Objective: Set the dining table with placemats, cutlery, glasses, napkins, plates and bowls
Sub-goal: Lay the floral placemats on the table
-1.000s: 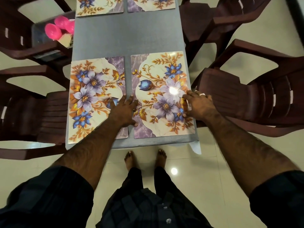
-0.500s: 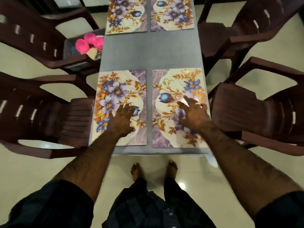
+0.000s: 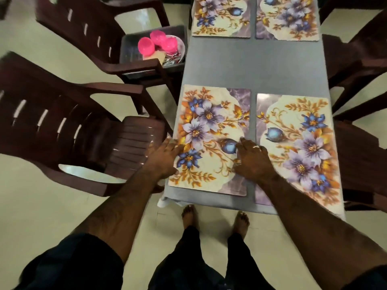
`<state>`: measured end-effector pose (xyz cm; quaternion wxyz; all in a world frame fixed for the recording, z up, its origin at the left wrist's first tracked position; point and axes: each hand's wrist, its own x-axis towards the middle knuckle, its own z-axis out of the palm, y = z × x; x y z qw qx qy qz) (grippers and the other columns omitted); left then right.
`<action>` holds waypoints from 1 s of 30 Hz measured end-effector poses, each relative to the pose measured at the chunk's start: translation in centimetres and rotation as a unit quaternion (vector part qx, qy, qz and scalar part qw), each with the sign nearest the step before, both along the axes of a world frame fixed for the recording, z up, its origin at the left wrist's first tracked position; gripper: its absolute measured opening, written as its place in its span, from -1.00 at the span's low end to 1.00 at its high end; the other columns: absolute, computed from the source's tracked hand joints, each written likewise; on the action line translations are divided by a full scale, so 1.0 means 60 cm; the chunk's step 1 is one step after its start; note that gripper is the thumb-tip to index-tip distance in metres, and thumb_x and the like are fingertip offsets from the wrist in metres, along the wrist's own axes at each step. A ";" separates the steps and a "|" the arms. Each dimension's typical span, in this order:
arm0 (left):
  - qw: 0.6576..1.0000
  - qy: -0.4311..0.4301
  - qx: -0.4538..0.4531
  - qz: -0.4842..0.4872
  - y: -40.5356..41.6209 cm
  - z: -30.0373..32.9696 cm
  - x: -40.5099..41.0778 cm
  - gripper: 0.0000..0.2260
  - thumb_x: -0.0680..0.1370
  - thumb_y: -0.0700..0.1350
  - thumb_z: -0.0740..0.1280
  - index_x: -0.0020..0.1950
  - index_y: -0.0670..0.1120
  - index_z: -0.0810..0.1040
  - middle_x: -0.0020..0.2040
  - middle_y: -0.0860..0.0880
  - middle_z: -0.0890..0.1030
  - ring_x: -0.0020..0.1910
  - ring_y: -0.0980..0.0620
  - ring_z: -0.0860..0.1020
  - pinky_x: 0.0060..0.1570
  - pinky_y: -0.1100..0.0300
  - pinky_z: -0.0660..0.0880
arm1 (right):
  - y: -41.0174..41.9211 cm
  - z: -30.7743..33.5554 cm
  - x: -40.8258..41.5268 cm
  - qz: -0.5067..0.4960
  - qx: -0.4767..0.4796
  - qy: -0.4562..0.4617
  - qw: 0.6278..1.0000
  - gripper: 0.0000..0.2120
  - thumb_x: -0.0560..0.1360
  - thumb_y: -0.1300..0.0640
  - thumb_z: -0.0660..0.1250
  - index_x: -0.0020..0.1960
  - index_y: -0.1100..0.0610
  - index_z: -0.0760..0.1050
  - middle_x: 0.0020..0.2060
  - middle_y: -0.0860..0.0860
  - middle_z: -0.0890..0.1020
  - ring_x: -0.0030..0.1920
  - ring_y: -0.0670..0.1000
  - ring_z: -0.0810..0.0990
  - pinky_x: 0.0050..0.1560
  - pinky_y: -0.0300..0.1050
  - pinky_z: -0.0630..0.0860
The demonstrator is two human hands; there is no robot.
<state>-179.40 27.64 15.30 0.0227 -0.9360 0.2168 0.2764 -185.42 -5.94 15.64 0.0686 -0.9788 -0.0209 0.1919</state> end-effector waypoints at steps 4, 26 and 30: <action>1.000 -0.005 -0.006 -0.026 -0.003 -0.010 0.059 -0.04 0.50 0.31 0.45 0.72 0.08 -0.03 0.73 0.02 0.00 0.71 -0.09 -0.13 0.52 -0.47 -0.12 | -0.006 0.007 0.045 -0.018 -0.020 0.015 1.000 -0.14 0.40 -0.19 0.53 0.58 0.05 0.28 0.65 0.05 0.22 0.60 0.13 0.25 0.50 0.29 0.25; 0.999 0.021 0.026 -0.042 0.003 0.004 0.081 0.10 0.43 0.36 0.50 0.72 0.05 -0.12 0.74 0.00 -0.10 0.70 -0.10 -0.16 0.55 -0.50 -0.13 | -0.044 0.007 0.072 0.027 -0.047 0.056 0.997 0.12 0.34 -0.37 0.52 0.68 -0.10 -0.02 0.70 0.06 -0.01 0.68 0.13 0.00 0.54 0.47 0.01; 0.999 0.022 0.031 -0.038 0.003 0.002 0.074 0.11 0.43 0.38 0.49 0.72 0.06 -0.13 0.74 0.01 -0.11 0.70 -0.10 -0.17 0.55 -0.50 -0.13 | -0.041 0.006 0.065 0.026 -0.042 0.058 0.997 0.13 0.35 -0.37 0.53 0.69 -0.08 -0.03 0.70 0.05 -0.02 0.68 0.12 -0.02 0.53 0.47 -0.01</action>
